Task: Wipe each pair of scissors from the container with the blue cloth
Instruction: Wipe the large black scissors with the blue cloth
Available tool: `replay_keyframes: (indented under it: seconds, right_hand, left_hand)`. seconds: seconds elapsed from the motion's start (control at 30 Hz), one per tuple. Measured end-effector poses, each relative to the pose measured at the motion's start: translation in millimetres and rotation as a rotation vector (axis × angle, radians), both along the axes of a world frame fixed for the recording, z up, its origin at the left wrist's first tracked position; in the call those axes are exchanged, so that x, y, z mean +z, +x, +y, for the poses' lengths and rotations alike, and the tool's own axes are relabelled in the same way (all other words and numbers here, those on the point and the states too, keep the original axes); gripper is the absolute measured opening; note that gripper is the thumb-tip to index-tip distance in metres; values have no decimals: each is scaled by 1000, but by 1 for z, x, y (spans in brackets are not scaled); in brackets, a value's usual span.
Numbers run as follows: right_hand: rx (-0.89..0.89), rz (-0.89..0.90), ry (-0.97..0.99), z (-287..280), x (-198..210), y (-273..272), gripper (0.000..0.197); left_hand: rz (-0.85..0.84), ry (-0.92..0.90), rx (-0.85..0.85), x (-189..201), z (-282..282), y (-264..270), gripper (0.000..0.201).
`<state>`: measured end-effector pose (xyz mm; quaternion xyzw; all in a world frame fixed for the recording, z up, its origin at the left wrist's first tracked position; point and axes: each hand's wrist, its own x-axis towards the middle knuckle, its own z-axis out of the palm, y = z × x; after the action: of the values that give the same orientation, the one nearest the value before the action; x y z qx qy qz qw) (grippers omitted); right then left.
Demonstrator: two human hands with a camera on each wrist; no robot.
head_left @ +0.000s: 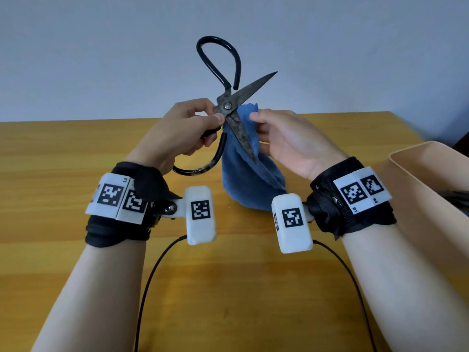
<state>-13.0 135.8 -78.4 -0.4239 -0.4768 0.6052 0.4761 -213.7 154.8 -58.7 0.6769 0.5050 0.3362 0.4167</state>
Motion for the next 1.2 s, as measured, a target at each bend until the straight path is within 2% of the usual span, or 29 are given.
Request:
replay_keyframes:
  seconds: [0.2,0.37,0.5,0.6,0.7,0.77,0.93,1.07,1.2]
  right_hand:
    - [9,-10,-11,1,-2,-3,25]
    - [3,-91,-10,0,-1,0,34]
    - [-20,-137,-60,-1,-1,0,16]
    - [-130,-135,-108,1,0,-1,12]
    - [-291,-23,-77,4,1,0,16]
    - [-264,15,-8,3,2,1,18]
    - [-87,-40,133,-2,-2,-7,15]
    - [-108,-186,217,-2,-7,-11,19]
    - [-125,-180,211,-2,-9,-10,15]
  left_hand:
    - [-7,19,30,-2,2,-1,20]
    - [-62,36,80,0,3,-6,19]
    - [-105,46,151,-1,6,-13,27]
    - [-119,54,192,-2,7,-17,28]
    - [-67,47,202,-4,8,-19,22]
    - [-41,37,177,-5,8,-17,20]
    - [33,58,109,-4,5,-2,22]
    - [40,76,89,-4,3,6,25]
    - [18,53,70,-3,1,8,24]
